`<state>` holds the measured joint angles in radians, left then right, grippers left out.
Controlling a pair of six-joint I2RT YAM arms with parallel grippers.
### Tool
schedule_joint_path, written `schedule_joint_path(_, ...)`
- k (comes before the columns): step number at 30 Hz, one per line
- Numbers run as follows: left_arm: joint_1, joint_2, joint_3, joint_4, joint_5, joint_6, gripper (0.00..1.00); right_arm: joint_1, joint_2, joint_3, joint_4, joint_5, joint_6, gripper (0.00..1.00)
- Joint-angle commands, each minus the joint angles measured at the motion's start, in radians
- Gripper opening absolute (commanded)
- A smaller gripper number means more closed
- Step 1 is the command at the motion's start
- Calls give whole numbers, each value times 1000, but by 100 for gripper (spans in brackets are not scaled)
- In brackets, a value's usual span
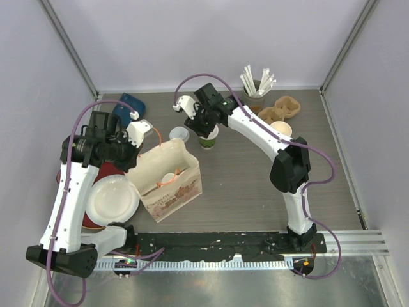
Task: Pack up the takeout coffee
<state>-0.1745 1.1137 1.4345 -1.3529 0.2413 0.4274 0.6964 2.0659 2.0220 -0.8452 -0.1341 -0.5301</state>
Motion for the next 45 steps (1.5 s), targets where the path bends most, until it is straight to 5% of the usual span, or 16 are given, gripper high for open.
schedule_joint_path(1,4,-12,12,-244,-13,1,0,20,45,46,28,36,-5,50)
schedule_joint_path(8,4,5,26,-246,0,-1,0,40,89,49,43,94,-18,48)
schedule_joint_path(12,6,6,30,-247,3,2,0,41,91,38,46,103,-22,33)
schedule_joint_path(27,4,5,33,-247,7,11,0,40,48,18,44,105,-19,1)
schedule_joint_path(45,4,51,49,-204,105,-9,0,-18,-142,64,-49,36,85,1)
